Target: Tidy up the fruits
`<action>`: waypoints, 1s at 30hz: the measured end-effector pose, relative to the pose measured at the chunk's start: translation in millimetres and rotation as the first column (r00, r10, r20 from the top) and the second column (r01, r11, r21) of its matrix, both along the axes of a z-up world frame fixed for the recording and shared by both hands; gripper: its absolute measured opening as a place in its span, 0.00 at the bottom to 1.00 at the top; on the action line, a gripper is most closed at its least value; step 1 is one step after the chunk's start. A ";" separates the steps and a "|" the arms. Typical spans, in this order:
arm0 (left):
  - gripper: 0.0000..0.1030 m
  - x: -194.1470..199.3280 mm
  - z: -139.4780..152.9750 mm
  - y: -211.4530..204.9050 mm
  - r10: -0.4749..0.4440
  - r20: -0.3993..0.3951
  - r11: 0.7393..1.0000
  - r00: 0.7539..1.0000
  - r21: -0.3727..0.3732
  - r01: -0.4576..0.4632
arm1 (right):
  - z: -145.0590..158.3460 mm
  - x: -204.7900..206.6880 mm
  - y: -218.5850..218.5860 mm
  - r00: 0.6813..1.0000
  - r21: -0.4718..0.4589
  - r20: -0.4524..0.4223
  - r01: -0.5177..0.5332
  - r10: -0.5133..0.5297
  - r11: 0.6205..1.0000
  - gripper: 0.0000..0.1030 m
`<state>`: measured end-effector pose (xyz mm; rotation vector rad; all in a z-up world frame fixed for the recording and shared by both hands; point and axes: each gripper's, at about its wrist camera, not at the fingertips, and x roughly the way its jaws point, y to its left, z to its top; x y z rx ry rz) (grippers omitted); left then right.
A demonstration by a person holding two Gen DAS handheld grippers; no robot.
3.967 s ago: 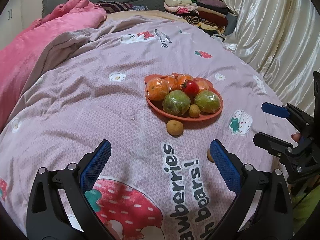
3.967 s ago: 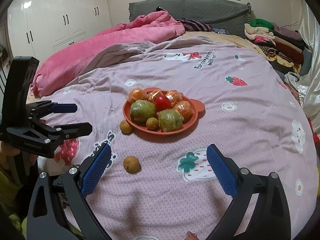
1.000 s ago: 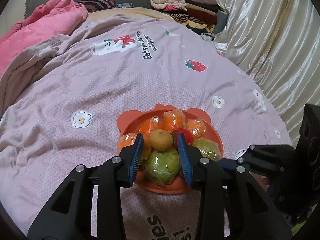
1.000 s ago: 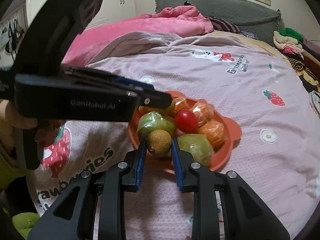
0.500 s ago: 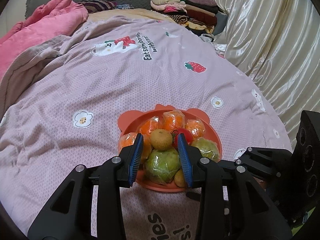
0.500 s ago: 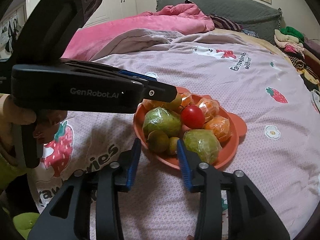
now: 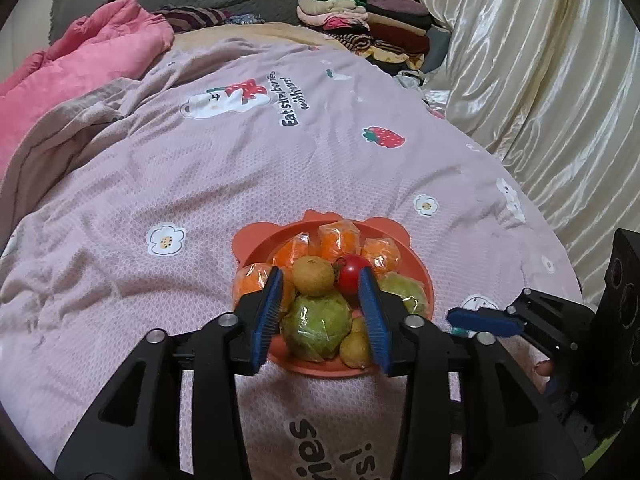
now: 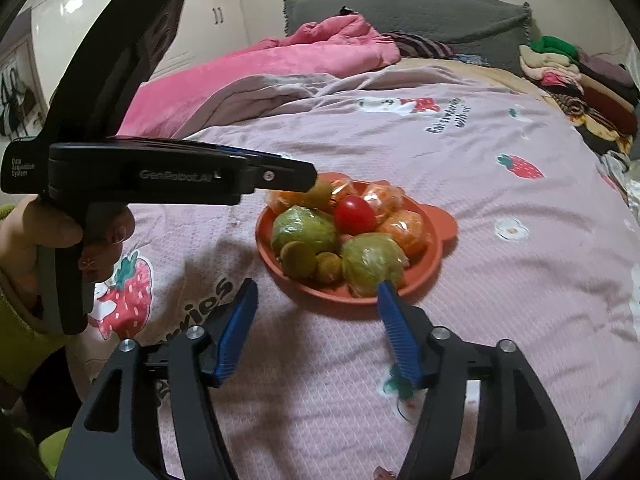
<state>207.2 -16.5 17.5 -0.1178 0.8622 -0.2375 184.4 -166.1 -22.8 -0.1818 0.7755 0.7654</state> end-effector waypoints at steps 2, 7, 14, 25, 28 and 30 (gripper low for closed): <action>0.34 -3.1 1.3 -0.9 -0.003 0.006 1.000 1.000 0.004 0.003 | 0.6 -1.6 -4.7 1.000 -0.009 0.010 0.028 -0.028 1.000 0.73; 0.37 -9.9 5.2 -0.8 -0.001 0.019 1.000 1.000 0.002 0.001 | 3.9 -1.8 -15.1 0.997 -0.002 0.016 0.081 -0.081 0.997 0.81; 0.41 -20.1 11.7 2.6 0.011 0.039 1.000 0.999 -0.010 -0.011 | 10.2 -2.8 -21.9 0.992 -0.012 0.037 0.118 -0.117 0.993 0.91; 0.56 -42.4 21.0 5.9 0.037 0.069 0.999 0.997 -0.005 -0.037 | 19.4 -11.7 -30.3 0.982 -0.025 0.061 0.182 -0.180 0.983 0.95; 0.61 -48.9 22.6 7.0 0.049 0.078 0.999 0.996 0.008 -0.049 | 22.0 -13.8 -32.6 0.978 -0.022 0.063 0.200 -0.199 0.979 0.95; 0.61 -53.3 23.2 7.7 0.053 0.077 0.999 0.996 0.007 -0.054 | 24.3 -16.1 -33.9 0.976 -0.023 0.069 0.208 -0.206 0.978 0.95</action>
